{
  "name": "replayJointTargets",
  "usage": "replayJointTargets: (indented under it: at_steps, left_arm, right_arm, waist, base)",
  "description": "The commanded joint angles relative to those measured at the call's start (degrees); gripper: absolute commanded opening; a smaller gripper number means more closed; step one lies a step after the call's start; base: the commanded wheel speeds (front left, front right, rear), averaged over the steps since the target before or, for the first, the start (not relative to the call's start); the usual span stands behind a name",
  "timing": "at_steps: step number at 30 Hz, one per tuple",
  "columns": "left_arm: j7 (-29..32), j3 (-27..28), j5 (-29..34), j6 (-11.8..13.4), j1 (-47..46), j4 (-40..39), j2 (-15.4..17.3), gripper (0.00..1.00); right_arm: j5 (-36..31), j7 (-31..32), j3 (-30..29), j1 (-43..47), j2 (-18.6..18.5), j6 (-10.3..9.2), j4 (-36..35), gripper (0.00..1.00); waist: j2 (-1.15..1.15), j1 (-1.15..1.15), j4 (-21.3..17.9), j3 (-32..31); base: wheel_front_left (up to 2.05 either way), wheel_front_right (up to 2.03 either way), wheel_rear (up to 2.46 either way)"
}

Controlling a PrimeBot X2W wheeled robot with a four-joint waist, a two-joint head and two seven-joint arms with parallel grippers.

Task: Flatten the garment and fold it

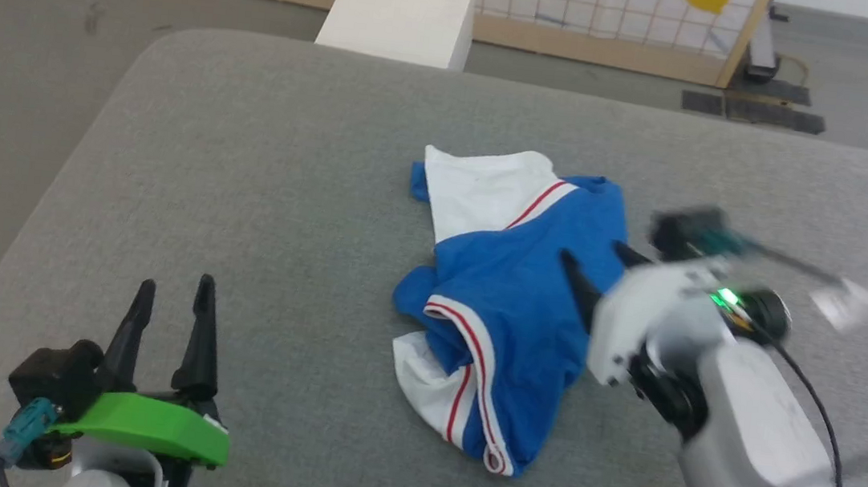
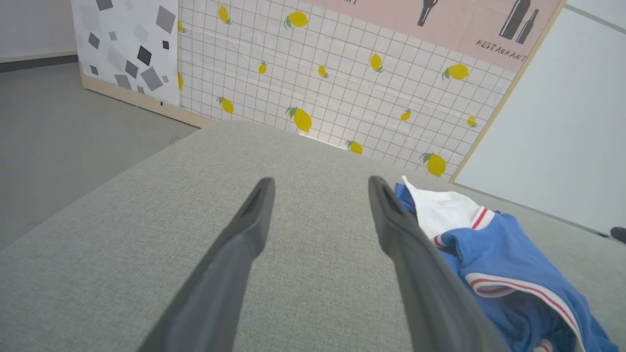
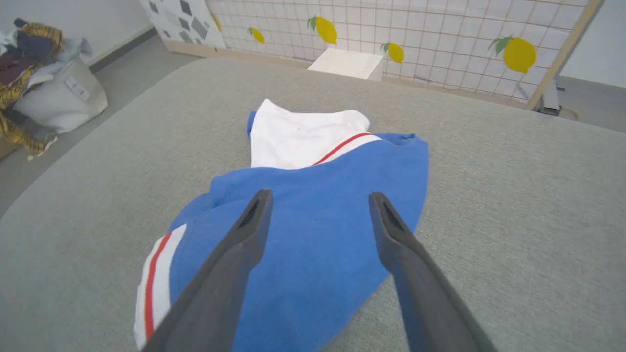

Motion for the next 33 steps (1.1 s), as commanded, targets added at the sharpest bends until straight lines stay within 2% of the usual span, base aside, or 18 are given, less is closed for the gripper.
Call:
replayJointTargets:
  at_steps: [1,4,10,13,18,20,21,26,33]
  left_arm:
    - [-0.44,0.24,0.61,-0.55,-0.45,-0.26,-0.56,1.00]
    - [-0.44,0.54,1.06,-1.57,-1.55,-0.57,-2.01,1.00]
    - [-0.44,0.71,1.73,-3.66,-3.07,0.56,-4.35,1.00]
    - [-0.44,1.22,1.49,-4.69,-3.82,1.58,-5.21,1.00]
    - [-0.44,2.15,1.34,-5.73,-4.70,3.08,-6.20,1.00]
    - [-0.44,2.58,1.43,-6.00,-4.81,3.53,-6.41,1.00]
    - [-0.44,2.84,1.53,-6.13,-4.90,3.75,-6.50,1.00]
    - [-0.44,3.48,2.03,-6.54,-5.33,4.21,-6.80,1.00]
    - [-0.44,3.88,2.86,-6.87,-4.87,4.38,-6.83,1.00]
  right_arm:
    - [-0.27,3.41,1.94,-2.55,0.07,-0.09,1.13,1.00]
    - [-1.67,11.58,6.81,-8.80,0.07,-0.09,3.67,1.00]
    - [-6.48,20.61,12.94,-16.72,0.07,-0.09,8.91,1.00]
    - [-8.35,24.40,14.85,-17.92,0.07,-0.09,11.36,1.00]
    - [-7.29,30.15,16.90,-17.15,0.07,-0.09,13.55,1.00]
    - [-6.84,31.06,16.58,-17.01,0.07,-0.09,13.59,0.31]
    - [-6.68,30.80,16.41,-16.99,0.07,-0.09,13.33,0.00]
    - [-3.84,27.02,15.17,-16.64,0.07,-0.09,11.44,0.00]
    - [1.30,16.93,11.30,-15.43,0.07,-0.09,7.78,0.00]
  waist:
    - [0.00,0.00,1.78,1.32]
    - [0.00,0.00,4.13,3.20]
    - [0.00,0.00,8.69,6.79]
    - [0.00,0.00,10.37,8.26]
    - [0.00,0.00,11.54,9.34]
    - [0.00,0.00,11.36,9.42]
    - [0.00,0.00,11.09,9.33]
    - [0.00,0.00,9.14,8.27]
    - [0.00,0.00,4.69,5.18]
  base:
    - [0.00,0.00,0.00]
    - [0.00,0.00,0.00]
    - [0.00,0.00,0.00]
    - [0.00,0.00,0.00]
    - [0.00,0.00,0.00]
    - [0.00,0.00,0.00]
    - [0.00,0.00,0.00]
    - [0.00,0.00,0.00]
    - [0.00,0.00,0.00]
